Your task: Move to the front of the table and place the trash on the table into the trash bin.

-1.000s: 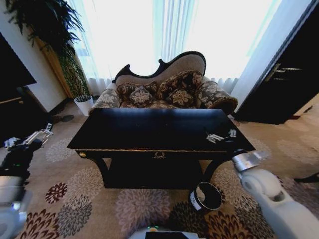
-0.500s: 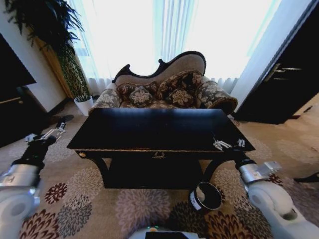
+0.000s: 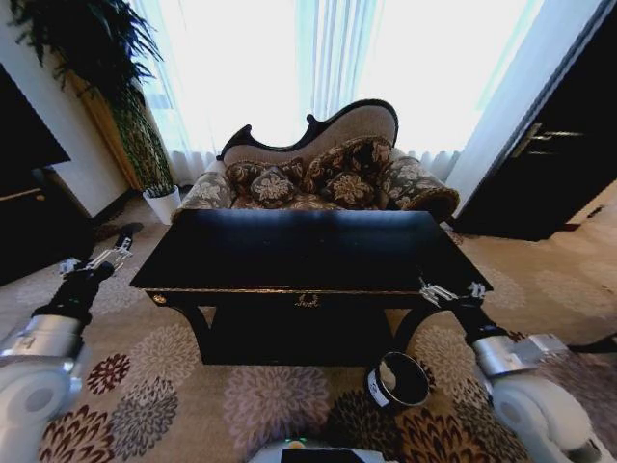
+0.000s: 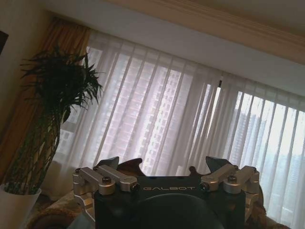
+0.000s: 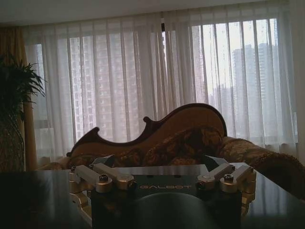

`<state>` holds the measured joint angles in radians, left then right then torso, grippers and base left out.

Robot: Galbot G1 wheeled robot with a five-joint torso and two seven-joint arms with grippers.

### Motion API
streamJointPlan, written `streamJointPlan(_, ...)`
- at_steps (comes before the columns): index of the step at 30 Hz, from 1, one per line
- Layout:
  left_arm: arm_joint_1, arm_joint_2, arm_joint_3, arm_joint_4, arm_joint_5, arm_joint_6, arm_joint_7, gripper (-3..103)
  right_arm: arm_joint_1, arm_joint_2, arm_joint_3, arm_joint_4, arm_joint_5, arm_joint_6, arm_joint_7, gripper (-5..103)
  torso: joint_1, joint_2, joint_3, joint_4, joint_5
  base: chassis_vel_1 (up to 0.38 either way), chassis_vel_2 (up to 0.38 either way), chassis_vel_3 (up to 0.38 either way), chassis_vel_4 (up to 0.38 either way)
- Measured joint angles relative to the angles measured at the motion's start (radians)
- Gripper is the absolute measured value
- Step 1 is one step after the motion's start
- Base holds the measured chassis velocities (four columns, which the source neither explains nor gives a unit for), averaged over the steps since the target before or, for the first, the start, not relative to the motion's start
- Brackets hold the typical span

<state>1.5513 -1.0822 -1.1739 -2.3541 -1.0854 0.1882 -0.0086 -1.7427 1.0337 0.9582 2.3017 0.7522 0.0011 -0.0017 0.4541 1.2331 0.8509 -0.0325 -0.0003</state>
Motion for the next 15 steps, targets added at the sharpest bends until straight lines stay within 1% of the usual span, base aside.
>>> streamJointPlan(3,0.004,0.003,-0.013,-0.004,-0.001,-0.003,0.007,100,0.001,0.011,0.007,0.002,0.003,0.002,-0.008,100,0.0,0.0,0.0,0.0001,0.0002,0.083,-0.093,-0.103,0.074)
streamJointPlan(7,0.003,0.012,-0.017,0.004,-0.001,-0.006,0.011,100,0.0,0.026,0.013,0.005,0.007,0.002,-0.02,100,0.0,0.0,0.0,0.0001,0.0,0.179,-0.157,-0.188,0.18)
streamJointPlan(12,-0.009,0.02,-0.011,0.026,0.001,-0.01,0.014,100,0.006,0.027,0.022,-0.002,0.008,0.001,-0.025,100,0.0,0.0,0.0,0.0,0.0002,0.23,-0.25,-0.233,0.241)
streamJointPlan(15,-0.016,0.02,-0.002,0.033,0.005,-0.013,0.016,100,0.007,0.027,0.023,-0.009,0.009,0.0,-0.028,100,0.0,0.0,0.0,0.0001,0.0,0.299,-0.298,-0.273,0.306)
